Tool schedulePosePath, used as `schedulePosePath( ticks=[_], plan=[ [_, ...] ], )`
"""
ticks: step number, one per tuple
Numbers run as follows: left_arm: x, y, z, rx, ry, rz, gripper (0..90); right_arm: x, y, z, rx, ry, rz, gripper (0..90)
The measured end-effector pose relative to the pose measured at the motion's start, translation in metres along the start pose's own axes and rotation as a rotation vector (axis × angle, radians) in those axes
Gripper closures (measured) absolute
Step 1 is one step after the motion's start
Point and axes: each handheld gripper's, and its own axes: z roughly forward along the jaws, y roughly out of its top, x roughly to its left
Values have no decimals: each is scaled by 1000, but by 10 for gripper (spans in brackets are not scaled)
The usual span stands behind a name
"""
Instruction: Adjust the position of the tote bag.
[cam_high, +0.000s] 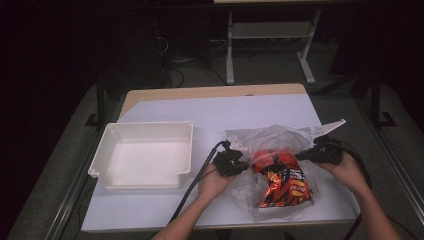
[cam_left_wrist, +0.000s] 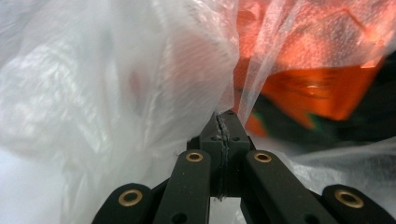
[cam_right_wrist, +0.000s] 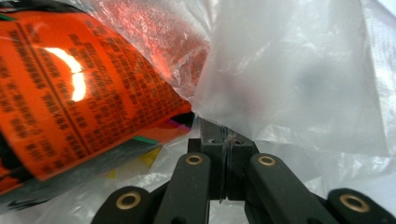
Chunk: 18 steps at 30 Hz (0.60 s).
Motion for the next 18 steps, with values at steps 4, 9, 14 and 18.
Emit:
schedulePosePath(
  ticks=[4,9,14,18],
  plan=[
    [4,0,1,-12,29,-11,900,-1,-1,4,1,4,20,887],
    [12,-2,8,-11,56,-50,900,-4,-1,7,-5,-3,28,887],
    [20,-3,10,-17,66,-77,900,-7,-5,12,-3,3,39,887],
    [23,-4,10,-12,52,-87,900,-7,-8,12,-6,4,52,885]
  ],
)
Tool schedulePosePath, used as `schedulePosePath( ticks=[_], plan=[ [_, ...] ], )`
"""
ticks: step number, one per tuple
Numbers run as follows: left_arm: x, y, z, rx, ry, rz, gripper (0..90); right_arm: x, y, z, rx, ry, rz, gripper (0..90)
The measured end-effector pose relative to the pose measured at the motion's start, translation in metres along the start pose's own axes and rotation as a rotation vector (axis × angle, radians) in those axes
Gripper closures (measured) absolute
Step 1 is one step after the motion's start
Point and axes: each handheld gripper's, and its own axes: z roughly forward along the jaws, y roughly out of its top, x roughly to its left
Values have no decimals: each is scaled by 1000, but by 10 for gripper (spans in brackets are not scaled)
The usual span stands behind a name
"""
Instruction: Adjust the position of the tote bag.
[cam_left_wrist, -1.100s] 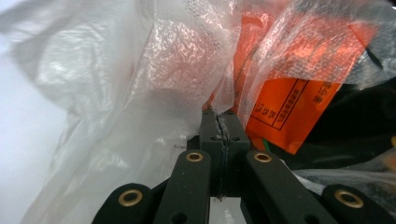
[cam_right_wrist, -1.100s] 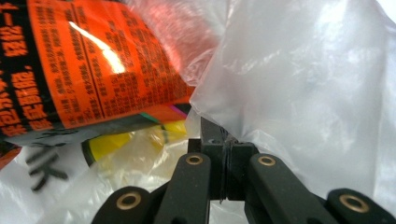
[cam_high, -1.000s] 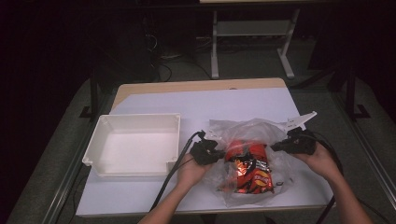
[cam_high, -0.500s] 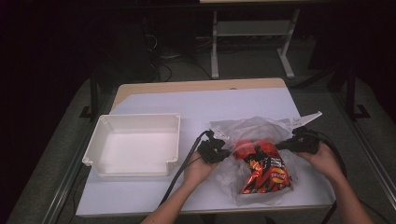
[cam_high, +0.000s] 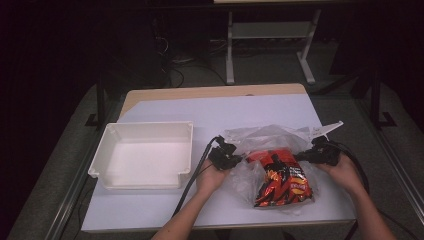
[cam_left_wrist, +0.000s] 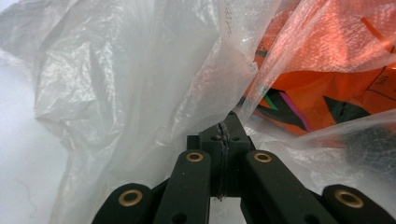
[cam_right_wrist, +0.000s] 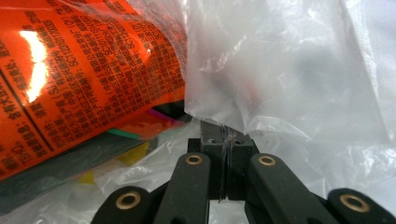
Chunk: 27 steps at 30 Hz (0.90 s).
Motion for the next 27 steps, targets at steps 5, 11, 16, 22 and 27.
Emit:
schedulePosePath(
  ticks=[5,11,16,22,27],
  plan=[
    [-4,2,-9,-26,-23,1,842,2,-4,-4,-20,1,12,867],
    [-7,5,-24,-53,-49,17,783,7,-5,-6,-39,-5,7,862],
    [-11,6,-34,-76,-71,28,718,7,-7,-6,-54,-5,13,854],
    [-13,7,-45,-81,-89,37,685,8,-7,-7,-56,-4,17,834],
    [-16,9,-56,-90,-113,55,671,9,-7,-9,-56,-7,22,783]
  ],
)
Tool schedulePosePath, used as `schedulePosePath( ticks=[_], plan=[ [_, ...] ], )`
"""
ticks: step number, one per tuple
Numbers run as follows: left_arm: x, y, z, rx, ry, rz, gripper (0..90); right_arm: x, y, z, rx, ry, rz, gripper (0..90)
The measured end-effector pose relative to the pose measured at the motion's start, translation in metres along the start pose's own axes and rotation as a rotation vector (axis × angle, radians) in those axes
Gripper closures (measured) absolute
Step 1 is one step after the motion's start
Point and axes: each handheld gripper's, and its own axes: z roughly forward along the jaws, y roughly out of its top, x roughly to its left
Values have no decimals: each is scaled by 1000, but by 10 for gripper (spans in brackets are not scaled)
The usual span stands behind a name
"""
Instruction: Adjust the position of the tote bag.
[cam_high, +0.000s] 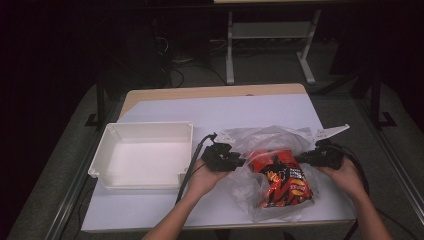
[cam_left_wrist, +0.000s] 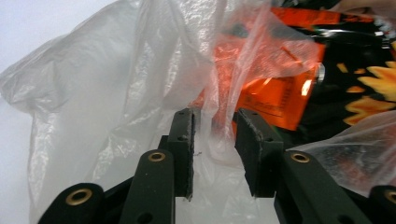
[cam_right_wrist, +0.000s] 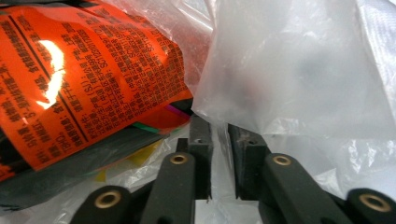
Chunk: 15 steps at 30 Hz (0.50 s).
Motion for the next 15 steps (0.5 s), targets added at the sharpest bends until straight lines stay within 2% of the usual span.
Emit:
schedulePosePath(
  ticks=[1,7,9,14,15],
  plan=[
    [-2,0,-2,-8,-9,-2,670,0,0,-1,-4,-2,5,741],
    [-13,6,-16,-26,-61,45,658,2,-1,-8,-16,-8,21,653],
    [-18,8,-21,-34,-93,59,652,5,-1,-15,-43,-10,15,627],
    [-27,12,-26,-39,-120,85,646,12,-2,-28,-73,-12,-9,606],
    [-31,15,-27,-41,-138,98,646,15,-2,-32,-80,-18,-21,602]
  ],
)
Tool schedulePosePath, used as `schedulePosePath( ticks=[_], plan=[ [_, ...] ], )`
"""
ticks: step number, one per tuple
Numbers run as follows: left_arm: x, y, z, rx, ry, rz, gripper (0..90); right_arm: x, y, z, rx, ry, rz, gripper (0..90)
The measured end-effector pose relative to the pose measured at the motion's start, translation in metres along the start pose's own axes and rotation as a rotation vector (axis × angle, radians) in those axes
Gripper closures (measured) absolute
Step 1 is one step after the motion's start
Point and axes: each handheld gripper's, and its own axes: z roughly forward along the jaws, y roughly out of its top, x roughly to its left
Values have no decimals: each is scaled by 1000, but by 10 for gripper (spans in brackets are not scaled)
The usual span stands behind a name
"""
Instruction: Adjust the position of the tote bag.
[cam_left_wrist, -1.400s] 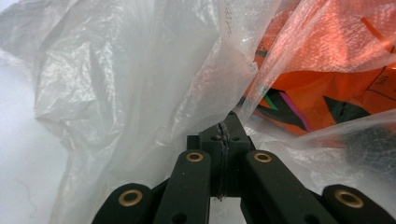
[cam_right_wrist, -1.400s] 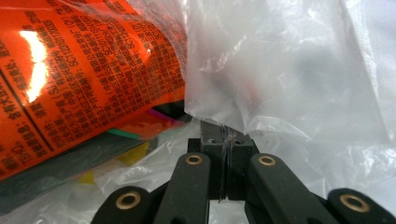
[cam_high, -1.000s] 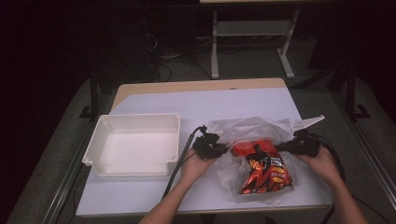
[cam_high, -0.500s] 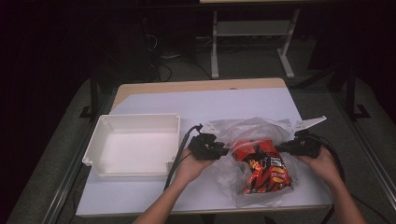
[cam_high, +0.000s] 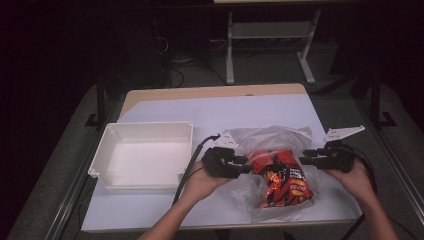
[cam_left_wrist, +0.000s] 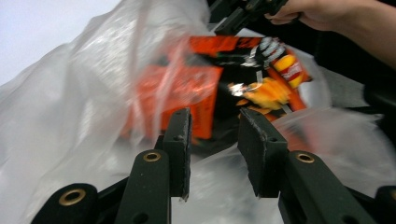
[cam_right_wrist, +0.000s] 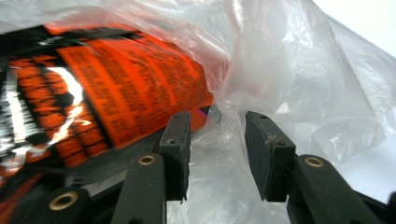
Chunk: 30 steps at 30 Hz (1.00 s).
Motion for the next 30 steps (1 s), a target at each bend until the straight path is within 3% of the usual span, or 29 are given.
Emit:
schedulePosePath(
  ticks=[7,14,19,23,30],
  plan=[
    [-10,8,3,6,-45,30,629,15,0,-16,-14,-3,-49,586],
    [-20,15,7,3,-106,31,584,22,-1,-27,-28,-9,-68,573],
    [-30,20,11,21,-151,64,553,26,-2,-35,-44,-19,-77,540],
    [-34,20,13,30,-163,70,554,28,-1,-36,-50,-14,-81,528],
    [-42,10,14,98,-168,107,578,32,4,-40,-66,-16,-95,479]
  ],
)
